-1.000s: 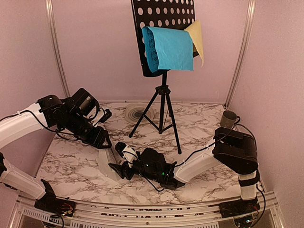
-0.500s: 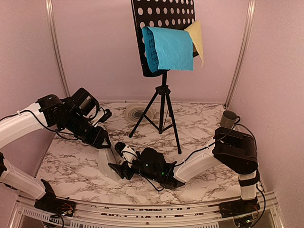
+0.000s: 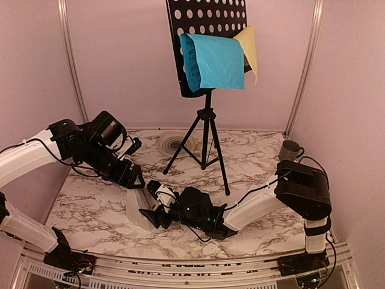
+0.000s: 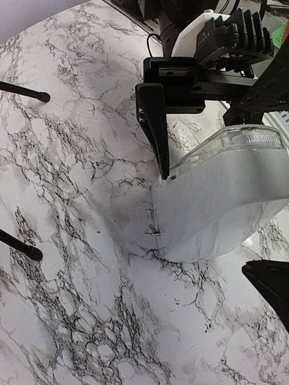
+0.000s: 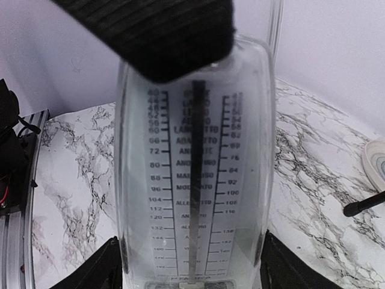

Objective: Pack up the instrument practice props
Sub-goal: Press the cover of the metronome onto the metronome, then adjust the metronome at the center of the board.

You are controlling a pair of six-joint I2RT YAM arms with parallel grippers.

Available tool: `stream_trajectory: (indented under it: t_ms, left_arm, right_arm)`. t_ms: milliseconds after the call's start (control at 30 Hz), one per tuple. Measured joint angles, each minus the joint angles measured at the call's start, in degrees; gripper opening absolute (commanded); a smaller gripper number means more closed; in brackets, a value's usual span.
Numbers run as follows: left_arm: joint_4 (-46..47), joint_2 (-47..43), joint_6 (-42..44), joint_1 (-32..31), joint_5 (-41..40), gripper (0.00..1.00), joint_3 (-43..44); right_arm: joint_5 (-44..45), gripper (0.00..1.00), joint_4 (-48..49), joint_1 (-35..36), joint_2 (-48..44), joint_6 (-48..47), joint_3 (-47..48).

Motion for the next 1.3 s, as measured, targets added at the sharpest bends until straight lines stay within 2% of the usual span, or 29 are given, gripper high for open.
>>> stream_trajectory:
  t_ms: [267,467,667,1300]
  left_arm:
    - [1.07,-3.28,-1.31,3.41,2.27,0.9,-0.11]
    - [2.47,-7.15,-1.86,5.9,5.31,0.86,-1.84]
    - [3.34,-7.28,-2.23,6.16,8.09,0.85,-4.35]
    - [6.49,-6.27,-2.62,6.16,6.8,0.79,-7.43]
  right_arm:
    - [-0.26,0.99,-1.33,0.0,-1.77,-0.57,-0.81]
    - [-1.01,0.98,-2.49,0.0,-2.27,-0.66,-0.96]
    - [-1.38,0.94,-3.06,0.0,-7.63,-0.68,-1.6]
    - [-1.36,0.91,-3.1,-0.31,-11.69,-1.11,-2.99]
